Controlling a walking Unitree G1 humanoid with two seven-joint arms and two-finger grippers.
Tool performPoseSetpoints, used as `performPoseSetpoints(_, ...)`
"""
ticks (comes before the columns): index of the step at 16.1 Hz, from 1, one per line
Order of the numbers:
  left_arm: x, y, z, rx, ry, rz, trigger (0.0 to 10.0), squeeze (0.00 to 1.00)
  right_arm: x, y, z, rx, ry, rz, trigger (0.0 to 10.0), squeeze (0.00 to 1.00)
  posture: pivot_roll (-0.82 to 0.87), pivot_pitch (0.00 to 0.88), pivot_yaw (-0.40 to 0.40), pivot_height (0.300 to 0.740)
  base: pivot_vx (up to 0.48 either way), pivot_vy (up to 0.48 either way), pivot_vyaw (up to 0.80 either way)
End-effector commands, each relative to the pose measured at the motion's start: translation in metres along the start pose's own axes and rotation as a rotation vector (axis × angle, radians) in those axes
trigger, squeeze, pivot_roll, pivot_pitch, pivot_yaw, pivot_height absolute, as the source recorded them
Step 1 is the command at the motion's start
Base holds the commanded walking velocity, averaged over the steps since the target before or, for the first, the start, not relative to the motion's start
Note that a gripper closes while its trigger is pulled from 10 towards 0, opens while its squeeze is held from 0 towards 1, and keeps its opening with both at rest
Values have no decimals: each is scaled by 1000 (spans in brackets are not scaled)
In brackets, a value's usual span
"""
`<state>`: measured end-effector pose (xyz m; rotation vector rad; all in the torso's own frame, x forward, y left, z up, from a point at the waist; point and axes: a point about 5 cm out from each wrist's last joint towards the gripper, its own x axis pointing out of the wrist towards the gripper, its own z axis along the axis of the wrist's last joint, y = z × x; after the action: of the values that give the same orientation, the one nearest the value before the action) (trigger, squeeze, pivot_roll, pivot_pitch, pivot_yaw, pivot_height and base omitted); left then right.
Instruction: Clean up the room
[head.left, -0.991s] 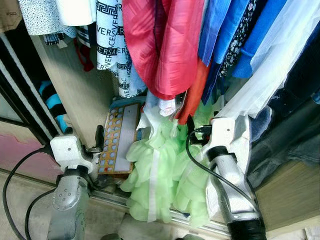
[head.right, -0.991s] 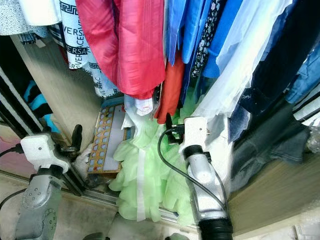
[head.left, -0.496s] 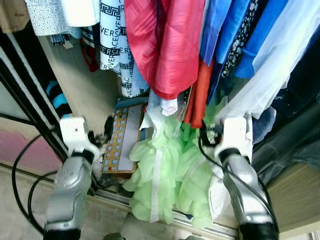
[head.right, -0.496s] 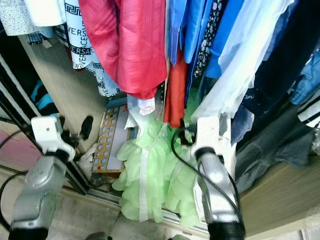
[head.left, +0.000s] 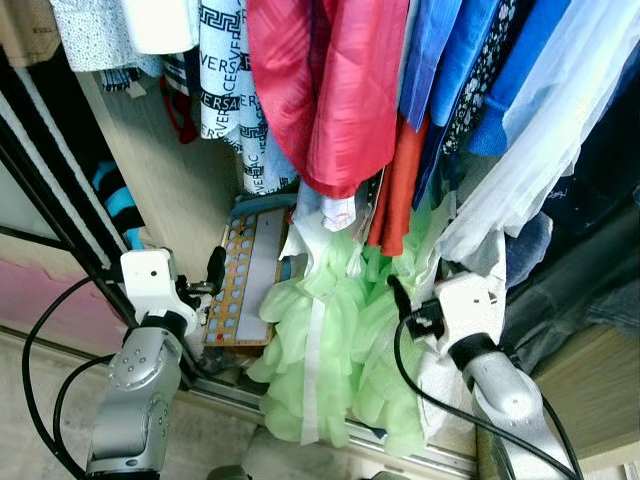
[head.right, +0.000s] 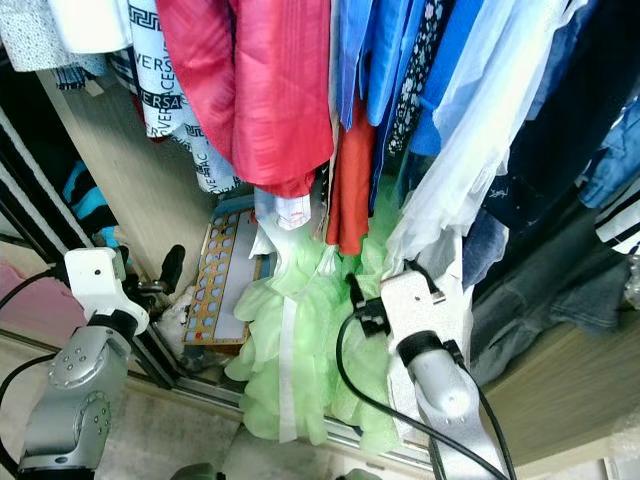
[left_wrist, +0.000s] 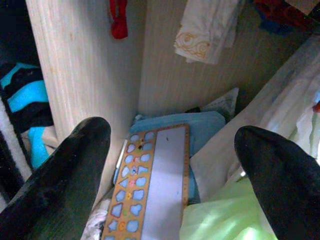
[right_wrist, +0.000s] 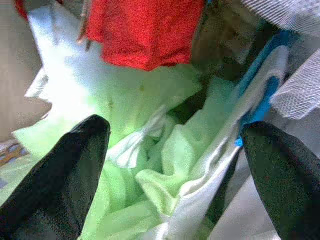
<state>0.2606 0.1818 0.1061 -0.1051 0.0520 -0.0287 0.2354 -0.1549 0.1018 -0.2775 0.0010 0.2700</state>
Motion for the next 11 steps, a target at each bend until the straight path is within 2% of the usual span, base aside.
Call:
performPoseSetpoints(1, 3, -1, 1, 10, 6, 2, 10000, 0, 6, 2, 10, -12, -53, 26, 10000, 0, 61, 0, -2, 740, 0, 0, 0)
performPoseSetpoints(2, 5, -4, 3, 0, 0, 3, 10000, 0, 19, 8, 18, 20, -89, 51, 10000, 0, 55, 0, -4, 740, 0, 0, 0)
performPoseSetpoints(3, 7, -7, 5, -1, -11, -3, 10000, 0, 27, 12, 21, 21, -104, 67, 10000, 0, 65, 0, -14, 740, 0, 0, 0)
performPoseSetpoints(4, 8, -8, 7, 38, -23, 4, 10000, 0, 33, 16, 25, 27, -116, 80, 10000, 0, 78, 0, -20, 740, 0, 0, 0)
performPoseSetpoints(5, 9, -7, 9, 37, -32, 14, 10000, 0, 38, 18, 28, 52, -123, 85, 10000, 0, 88, 0, -30, 740, 0, 0, 538)
performPoseSetpoints(8, 6, 3, 11, -21, -16, 101, 10000, 0, 44, 18, 27, 85, -108, 74, 10000, 0, 94, 0, -38, 740, 0, 0, 800)
performPoseSetpoints(10, 3, 5, 7, -74, 1, 117, 10000, 0, 46, 16, 26, 96, -102, 55, 10000, 0, 95, 0, -40, 740, 0, 0, 800)
performPoseSetpoints(11, 3, 5, 4, -67, 22, 128, 10000, 0, 46, 15, 25, 96, -100, 51, 10000, 0, 94, 0, -40, 740, 0, 0, 800)
